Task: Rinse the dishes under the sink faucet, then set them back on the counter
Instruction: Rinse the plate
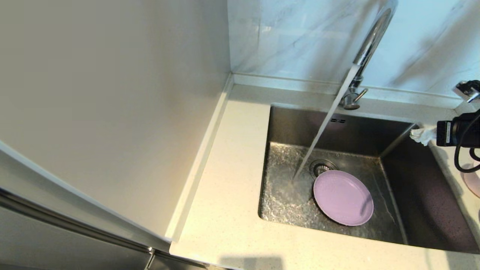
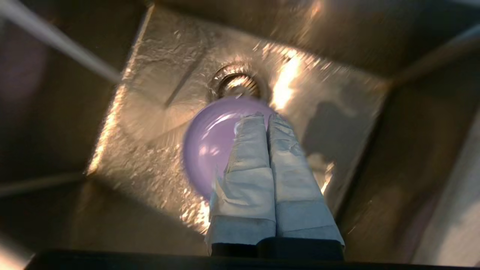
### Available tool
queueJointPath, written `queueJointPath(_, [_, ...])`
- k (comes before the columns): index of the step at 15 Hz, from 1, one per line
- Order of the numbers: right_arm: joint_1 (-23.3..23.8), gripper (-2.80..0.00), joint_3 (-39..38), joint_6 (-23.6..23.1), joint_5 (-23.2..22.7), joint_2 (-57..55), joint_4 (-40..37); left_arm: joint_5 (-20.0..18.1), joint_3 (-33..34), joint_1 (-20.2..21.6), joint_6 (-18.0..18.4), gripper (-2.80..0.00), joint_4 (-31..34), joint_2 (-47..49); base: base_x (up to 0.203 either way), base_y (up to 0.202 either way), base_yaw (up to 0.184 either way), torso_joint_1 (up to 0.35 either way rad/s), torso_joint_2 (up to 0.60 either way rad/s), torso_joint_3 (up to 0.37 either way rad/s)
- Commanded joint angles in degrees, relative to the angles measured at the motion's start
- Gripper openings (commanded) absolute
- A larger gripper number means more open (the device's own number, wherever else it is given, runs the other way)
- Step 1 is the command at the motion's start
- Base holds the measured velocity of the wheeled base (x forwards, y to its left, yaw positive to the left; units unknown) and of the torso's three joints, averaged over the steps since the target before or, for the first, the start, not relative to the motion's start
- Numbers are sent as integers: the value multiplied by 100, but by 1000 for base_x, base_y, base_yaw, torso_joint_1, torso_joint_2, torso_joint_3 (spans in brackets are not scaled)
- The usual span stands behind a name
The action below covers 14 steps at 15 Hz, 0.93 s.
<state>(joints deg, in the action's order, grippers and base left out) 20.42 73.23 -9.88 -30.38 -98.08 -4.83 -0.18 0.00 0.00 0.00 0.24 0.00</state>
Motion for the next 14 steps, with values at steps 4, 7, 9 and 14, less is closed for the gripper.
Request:
queueJointPath(4, [27,-280,-36,-968,980,-439,150,0,0,0,0,-280,2,0,0,0,0,0,0,0])
queueJointPath(7, [67,-280,-153,-1866,1003,-648,132,1,0,0,0,-280,2,0,0,0,0,0,0,0])
queueJointPath(9, [-120,-280,-345,-2322,1070,-825,150,1,0,0,0,-280,2,0,0,0,0,0,0,0])
queueJointPath(14, [-335,-280,-271,-3661,1610,-1526,112,1,0,0,0,-280,2,0,0,0,0,0,0,0])
